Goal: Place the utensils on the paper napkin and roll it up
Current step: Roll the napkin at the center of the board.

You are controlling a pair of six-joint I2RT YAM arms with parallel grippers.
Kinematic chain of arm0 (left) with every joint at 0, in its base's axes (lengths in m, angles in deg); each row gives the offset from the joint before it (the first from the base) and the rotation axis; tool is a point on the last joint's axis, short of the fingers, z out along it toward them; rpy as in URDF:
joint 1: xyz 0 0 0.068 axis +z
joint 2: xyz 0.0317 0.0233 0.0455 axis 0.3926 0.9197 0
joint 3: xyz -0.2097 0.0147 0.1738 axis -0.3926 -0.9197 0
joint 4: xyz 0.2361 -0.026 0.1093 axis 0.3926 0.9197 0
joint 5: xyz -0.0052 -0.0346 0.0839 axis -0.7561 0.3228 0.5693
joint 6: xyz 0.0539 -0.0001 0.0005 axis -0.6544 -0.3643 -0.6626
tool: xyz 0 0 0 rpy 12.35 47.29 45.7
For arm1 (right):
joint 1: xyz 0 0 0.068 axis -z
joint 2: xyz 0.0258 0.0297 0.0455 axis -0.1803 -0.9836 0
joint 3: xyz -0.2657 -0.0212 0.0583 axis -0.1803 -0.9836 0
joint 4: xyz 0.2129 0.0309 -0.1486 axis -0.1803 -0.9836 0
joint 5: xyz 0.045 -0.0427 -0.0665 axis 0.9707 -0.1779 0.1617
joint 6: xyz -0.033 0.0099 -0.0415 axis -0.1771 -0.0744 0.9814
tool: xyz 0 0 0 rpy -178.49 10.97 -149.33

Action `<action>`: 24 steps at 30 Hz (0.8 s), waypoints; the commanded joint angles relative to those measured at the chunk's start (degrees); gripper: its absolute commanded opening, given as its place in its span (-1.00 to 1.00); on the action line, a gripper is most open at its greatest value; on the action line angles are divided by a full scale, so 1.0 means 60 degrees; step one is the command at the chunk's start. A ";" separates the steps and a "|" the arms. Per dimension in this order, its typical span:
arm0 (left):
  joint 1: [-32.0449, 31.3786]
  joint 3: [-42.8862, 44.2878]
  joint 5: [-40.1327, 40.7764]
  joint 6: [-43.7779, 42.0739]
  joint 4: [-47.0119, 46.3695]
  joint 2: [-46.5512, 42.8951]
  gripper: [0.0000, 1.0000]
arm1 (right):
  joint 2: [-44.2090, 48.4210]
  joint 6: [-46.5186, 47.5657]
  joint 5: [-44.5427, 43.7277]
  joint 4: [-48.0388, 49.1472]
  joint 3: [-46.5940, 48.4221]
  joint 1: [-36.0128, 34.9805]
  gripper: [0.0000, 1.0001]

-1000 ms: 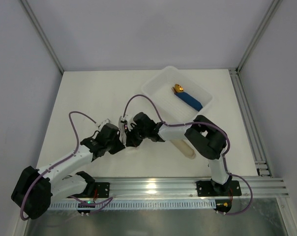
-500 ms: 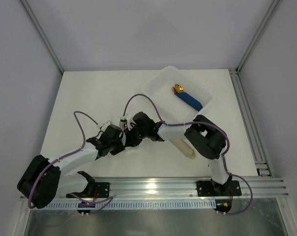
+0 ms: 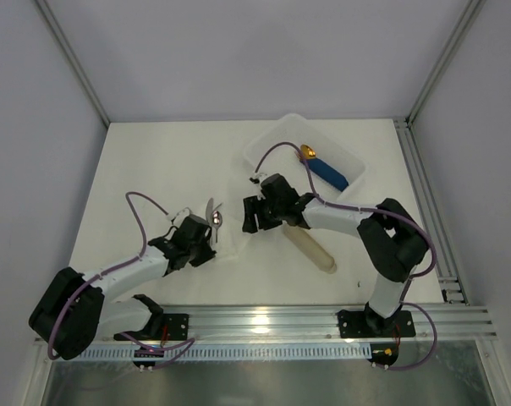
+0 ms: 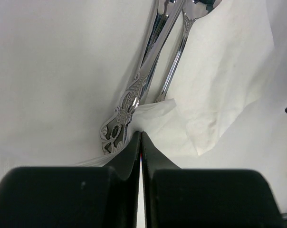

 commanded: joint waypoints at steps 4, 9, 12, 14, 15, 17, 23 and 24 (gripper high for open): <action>-0.0022 -0.0136 0.0412 0.0008 -0.0101 -0.0224 -1.00 | 0.0432 -0.1767 -0.0009 -0.0110 -0.1115 -0.0022 0.37; -0.0022 -0.0092 0.0442 0.0008 0.0016 -0.0283 -1.00 | -0.0169 -0.2456 0.0399 0.0459 -0.1202 -0.0022 0.37; -0.0022 -0.0106 0.0442 0.0008 0.0016 -0.0312 -1.00 | -0.0403 -0.3011 0.0809 0.1292 -0.1392 -0.0022 0.37; -0.0022 -0.0106 0.0442 0.0023 0.0030 -0.0312 -1.00 | -0.0462 -0.3524 0.0986 0.1821 -0.1597 -0.0022 0.36; -0.0022 -0.0092 0.0442 0.0023 0.0031 -0.0312 -1.00 | -0.0492 -0.3685 0.1103 0.2317 -0.1801 -0.0037 0.36; -0.0022 -0.0092 0.0427 0.0023 0.0016 -0.0327 -1.00 | -0.0536 -0.3978 0.1104 0.2759 -0.1891 -0.0022 0.34; -0.0007 -0.0092 0.0413 0.0023 -0.0042 -0.0254 -1.00 | -0.0639 -0.4507 0.1207 0.3931 -0.2199 -0.0022 0.19; -0.0007 -0.0092 0.0413 0.0023 -0.0057 -0.0239 -1.00 | -0.0638 -0.4522 0.1207 0.4050 -0.2257 -0.0022 0.16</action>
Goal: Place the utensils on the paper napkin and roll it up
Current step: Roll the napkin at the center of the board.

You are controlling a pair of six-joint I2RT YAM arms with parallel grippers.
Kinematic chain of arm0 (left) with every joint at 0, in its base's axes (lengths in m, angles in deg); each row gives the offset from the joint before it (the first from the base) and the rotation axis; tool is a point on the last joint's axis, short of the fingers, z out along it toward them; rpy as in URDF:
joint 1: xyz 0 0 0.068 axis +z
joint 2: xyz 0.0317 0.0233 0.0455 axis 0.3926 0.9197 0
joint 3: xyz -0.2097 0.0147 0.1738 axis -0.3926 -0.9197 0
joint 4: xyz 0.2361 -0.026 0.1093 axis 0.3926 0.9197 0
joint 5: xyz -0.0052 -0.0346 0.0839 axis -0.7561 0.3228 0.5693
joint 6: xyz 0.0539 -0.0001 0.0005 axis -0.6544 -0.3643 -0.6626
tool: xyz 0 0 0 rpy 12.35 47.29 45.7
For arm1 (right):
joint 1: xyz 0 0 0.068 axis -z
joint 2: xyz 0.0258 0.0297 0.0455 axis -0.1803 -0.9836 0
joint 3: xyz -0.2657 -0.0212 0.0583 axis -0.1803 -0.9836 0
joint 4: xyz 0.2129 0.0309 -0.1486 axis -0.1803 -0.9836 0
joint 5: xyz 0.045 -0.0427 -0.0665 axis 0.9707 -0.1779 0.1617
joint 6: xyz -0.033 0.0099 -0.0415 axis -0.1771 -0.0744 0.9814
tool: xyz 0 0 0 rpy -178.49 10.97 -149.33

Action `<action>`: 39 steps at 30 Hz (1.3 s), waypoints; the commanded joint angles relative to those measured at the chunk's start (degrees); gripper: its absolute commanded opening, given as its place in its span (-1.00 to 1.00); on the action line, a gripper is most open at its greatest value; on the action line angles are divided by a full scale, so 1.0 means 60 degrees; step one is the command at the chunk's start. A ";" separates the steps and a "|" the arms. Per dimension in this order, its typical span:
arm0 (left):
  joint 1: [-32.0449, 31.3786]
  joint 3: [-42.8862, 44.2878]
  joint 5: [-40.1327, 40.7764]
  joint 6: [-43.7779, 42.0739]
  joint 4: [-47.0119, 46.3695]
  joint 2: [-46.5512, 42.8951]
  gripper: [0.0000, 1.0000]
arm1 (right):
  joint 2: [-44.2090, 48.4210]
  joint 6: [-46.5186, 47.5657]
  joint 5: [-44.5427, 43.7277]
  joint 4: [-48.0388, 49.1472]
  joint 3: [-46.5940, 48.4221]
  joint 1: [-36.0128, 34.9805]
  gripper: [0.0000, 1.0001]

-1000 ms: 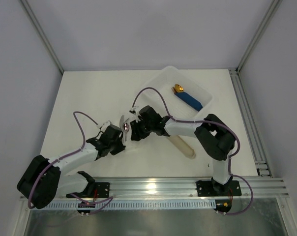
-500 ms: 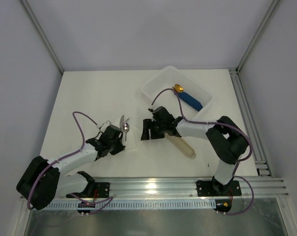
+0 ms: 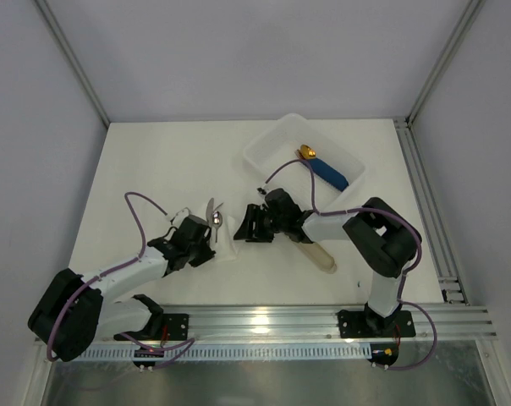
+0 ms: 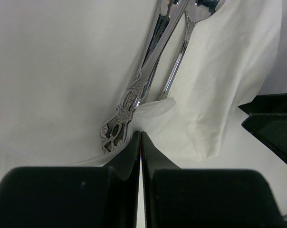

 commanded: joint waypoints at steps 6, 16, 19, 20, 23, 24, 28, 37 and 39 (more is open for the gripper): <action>-0.0014 -0.0084 0.0318 0.0034 -0.0072 -0.0166 -1.00 | -0.0055 -0.0039 0.0399 0.1595 -0.0334 -0.0051 -0.02; -0.0014 -0.0085 0.0347 0.0063 -0.0042 -0.0240 -1.00 | -0.0187 -0.1123 0.0900 0.3150 -0.0744 -0.0080 0.00; -0.0014 -0.0099 0.0333 0.0063 -0.0042 -0.0210 -1.00 | -0.0099 -0.1036 0.0197 0.2728 -0.0905 -0.0066 -0.02; -0.0014 -0.0099 0.0318 0.0063 -0.0028 -0.0210 -1.00 | -0.0099 -0.0934 0.0079 0.2653 -0.0891 -0.0066 -0.02; -0.0014 -0.0128 0.0333 0.0078 -0.0013 -0.0254 -1.00 | -0.0274 -0.0569 -0.0126 0.2476 -0.0716 -0.0051 -0.13; 0.0000 -0.0143 0.0333 0.0092 -0.0028 -0.0269 -1.00 | -0.0347 -0.0465 -0.0141 0.2447 -0.0643 -0.0066 -0.25; -0.0014 -0.0143 0.0391 0.0078 -0.0013 -0.0269 -1.00 | -0.0392 0.0077 -0.0214 0.2563 -0.0481 -0.0066 -0.54; -0.0014 -0.0114 0.0420 0.0078 0.0031 -0.0356 -1.00 | -0.0055 0.1293 0.0136 0.2767 -0.0129 -0.0095 -0.93; -0.0014 -0.0099 0.0420 0.0078 0.0060 -0.0371 -1.00 | -0.0011 0.1352 0.0399 0.2871 -0.0027 -0.0110 -0.93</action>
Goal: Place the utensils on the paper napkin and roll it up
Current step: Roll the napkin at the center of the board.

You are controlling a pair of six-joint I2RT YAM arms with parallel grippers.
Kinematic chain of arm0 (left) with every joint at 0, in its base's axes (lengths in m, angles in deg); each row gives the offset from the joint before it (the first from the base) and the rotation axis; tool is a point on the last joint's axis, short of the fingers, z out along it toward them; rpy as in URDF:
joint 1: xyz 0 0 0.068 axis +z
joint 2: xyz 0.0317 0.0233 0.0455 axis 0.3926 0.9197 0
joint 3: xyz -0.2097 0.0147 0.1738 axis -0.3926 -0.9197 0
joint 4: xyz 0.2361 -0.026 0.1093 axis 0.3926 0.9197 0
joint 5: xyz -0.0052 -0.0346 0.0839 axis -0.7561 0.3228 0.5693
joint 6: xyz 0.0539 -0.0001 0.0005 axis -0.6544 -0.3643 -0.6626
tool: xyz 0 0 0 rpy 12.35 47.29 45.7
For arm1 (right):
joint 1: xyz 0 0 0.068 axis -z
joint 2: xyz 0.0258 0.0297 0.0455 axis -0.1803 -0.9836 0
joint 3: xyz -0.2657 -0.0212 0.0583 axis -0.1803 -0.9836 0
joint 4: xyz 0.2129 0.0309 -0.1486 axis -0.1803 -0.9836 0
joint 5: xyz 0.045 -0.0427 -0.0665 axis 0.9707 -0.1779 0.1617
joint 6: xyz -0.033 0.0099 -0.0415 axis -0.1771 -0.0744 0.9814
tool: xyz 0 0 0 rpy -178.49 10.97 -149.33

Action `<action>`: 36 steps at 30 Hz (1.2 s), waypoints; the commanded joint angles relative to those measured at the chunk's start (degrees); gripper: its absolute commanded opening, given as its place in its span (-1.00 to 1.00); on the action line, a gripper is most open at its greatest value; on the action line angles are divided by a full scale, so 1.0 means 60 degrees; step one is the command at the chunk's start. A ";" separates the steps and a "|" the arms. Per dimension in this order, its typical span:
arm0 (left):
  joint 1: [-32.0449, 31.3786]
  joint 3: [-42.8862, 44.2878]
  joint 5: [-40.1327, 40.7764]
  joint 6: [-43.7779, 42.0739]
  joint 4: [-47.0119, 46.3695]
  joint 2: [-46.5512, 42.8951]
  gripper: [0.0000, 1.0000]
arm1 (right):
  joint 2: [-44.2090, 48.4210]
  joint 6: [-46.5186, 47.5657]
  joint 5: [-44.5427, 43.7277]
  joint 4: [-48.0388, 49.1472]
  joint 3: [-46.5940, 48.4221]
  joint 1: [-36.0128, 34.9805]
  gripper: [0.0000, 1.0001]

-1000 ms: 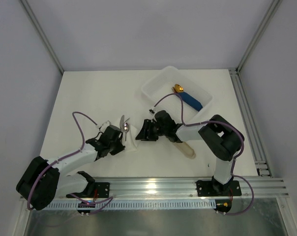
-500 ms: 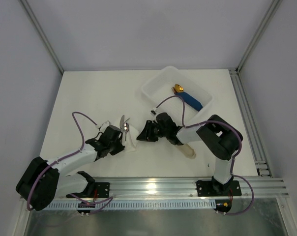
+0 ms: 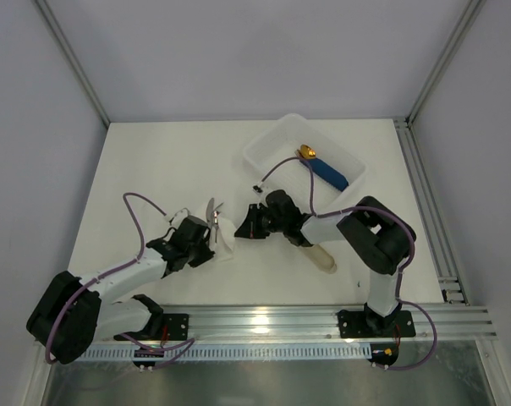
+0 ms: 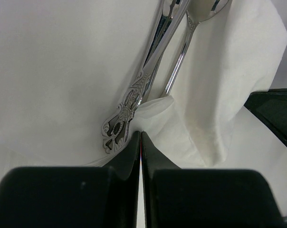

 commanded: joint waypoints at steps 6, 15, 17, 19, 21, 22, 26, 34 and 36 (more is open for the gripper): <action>-0.0014 -0.0041 0.0384 0.0067 0.0046 -0.0222 -1.00 | 0.0193 0.0705 0.0895 0.0474 0.1222 -0.0340 -0.92; -0.0014 -0.0056 0.0516 0.0082 0.0089 -0.0251 -1.00 | -0.0583 0.0382 0.1247 0.0005 0.2277 -0.0604 -0.92; -0.0014 -0.0041 0.0531 0.0082 0.0089 -0.0222 -1.00 | -0.0700 0.0396 0.1203 -0.0244 0.2438 -0.0648 -0.92; 0.0000 -0.0041 0.0516 0.0111 0.0075 -0.0222 -1.00 | -0.0759 0.0397 0.1174 -0.0390 0.2498 -0.0663 -0.92; -0.0014 -0.0099 0.0501 0.0140 0.0017 -0.0251 -1.00 | -0.0920 0.0426 0.1203 -0.0551 0.2644 -0.0678 -0.93; -0.0014 -0.0129 0.0501 0.0155 0.0016 -0.0324 -1.00 | -0.0964 0.0455 0.1218 -0.0639 0.2702 -0.0692 -0.92; -0.0029 -0.0114 0.0516 0.0169 0.0089 -0.0339 -1.00 | -0.1257 0.0514 0.1320 -0.0699 0.2966 -0.0780 -0.93; -0.0029 0.0047 0.0502 0.0023 0.0061 -0.0222 -1.00 | -0.1565 0.0514 0.1247 -0.0932 0.3376 -0.0941 -0.92; -0.0029 0.0061 0.0545 -0.0006 0.0060 -0.0251 -1.00 | -0.1638 0.0557 0.1233 -0.1020 0.3464 -0.0985 -0.93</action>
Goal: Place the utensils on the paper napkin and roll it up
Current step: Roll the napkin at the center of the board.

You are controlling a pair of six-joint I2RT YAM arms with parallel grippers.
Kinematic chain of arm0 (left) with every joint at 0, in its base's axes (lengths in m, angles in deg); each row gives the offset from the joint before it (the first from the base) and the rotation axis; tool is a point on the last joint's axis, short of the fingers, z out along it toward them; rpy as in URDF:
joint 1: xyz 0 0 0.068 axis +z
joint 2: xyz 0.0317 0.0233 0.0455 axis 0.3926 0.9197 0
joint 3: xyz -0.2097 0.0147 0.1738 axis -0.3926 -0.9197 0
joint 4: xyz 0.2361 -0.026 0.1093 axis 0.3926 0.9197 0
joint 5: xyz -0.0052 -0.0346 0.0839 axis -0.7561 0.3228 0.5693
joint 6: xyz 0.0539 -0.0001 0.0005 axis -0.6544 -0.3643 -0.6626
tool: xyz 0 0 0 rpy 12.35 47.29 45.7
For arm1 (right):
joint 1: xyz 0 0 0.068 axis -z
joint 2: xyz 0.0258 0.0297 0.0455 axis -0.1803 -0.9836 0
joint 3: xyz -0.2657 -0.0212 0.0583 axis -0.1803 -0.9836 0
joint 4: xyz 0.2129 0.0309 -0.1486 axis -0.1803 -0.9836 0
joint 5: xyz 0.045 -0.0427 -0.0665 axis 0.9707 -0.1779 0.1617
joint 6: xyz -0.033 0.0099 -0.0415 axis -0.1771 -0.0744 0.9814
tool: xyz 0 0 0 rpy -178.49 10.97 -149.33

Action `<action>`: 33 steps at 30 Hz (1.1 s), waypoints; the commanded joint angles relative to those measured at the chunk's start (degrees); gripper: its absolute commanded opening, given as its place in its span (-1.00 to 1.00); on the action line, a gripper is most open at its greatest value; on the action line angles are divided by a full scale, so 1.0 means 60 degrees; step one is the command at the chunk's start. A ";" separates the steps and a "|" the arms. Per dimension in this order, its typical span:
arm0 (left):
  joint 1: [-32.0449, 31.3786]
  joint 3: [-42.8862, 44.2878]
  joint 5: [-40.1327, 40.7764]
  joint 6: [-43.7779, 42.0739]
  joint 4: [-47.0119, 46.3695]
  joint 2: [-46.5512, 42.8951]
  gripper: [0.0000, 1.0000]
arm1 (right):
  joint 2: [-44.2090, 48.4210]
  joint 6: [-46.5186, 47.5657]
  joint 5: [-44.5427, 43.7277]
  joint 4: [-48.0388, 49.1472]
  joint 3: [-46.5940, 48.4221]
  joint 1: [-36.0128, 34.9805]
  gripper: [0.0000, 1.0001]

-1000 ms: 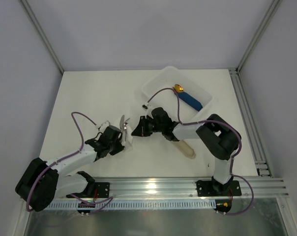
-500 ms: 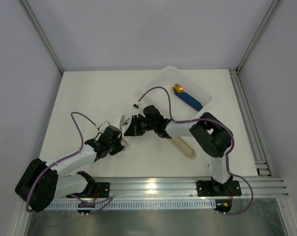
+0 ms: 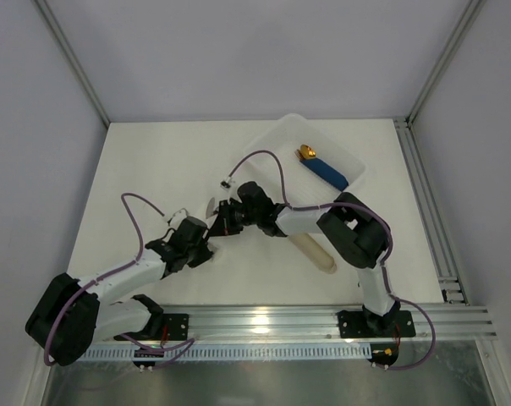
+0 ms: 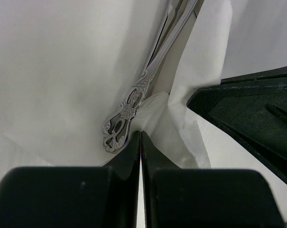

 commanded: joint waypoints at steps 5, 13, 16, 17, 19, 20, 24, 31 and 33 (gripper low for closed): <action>-0.0015 0.0185 0.0177 -0.0244 -0.0064 -0.0178 -1.00 | -0.0222 0.0237 0.0107 0.0028 0.0445 -0.0089 -0.92; -0.0029 0.0200 0.0030 -0.0449 0.0098 -0.1027 -1.00 | -0.0134 0.0369 0.0151 0.0013 0.0240 -0.0089 -0.92; -0.0029 0.0185 -0.0042 -0.0420 0.0010 -0.1146 -1.00 | -0.0120 0.0296 0.0151 0.0130 0.0167 -0.0089 -0.92; -0.0015 0.0186 -0.0086 -0.0420 -0.0019 -0.1102 -1.00 | -0.0119 0.0281 0.0151 0.0160 0.0152 -0.0089 -0.93; -0.0029 0.0215 -0.0247 -0.0435 -0.0151 -0.0956 -1.00 | -0.0105 0.0252 0.0151 0.0204 0.0137 -0.0089 -0.92; -0.0029 0.0200 -0.0350 -0.0449 -0.0224 -0.0752 -1.00 | -0.0090 0.0237 0.0180 0.0204 0.0137 -0.0089 -0.92; -0.0044 0.0113 -0.0877 -0.0508 -0.0868 -0.0165 -1.00 | -0.0105 0.0325 0.0195 0.0117 0.0181 -0.0089 -0.93; -0.0058 -0.0122 -0.1141 -0.0566 -0.1543 0.0187 -1.00 | -0.0368 0.0442 0.0488 -0.0030 0.0503 -0.0118 -0.92; -0.0058 -0.0253 -0.1244 -0.0610 -0.1733 0.0187 -1.00 | -0.0544 0.0457 0.0590 -0.0176 0.0634 -0.0148 -0.92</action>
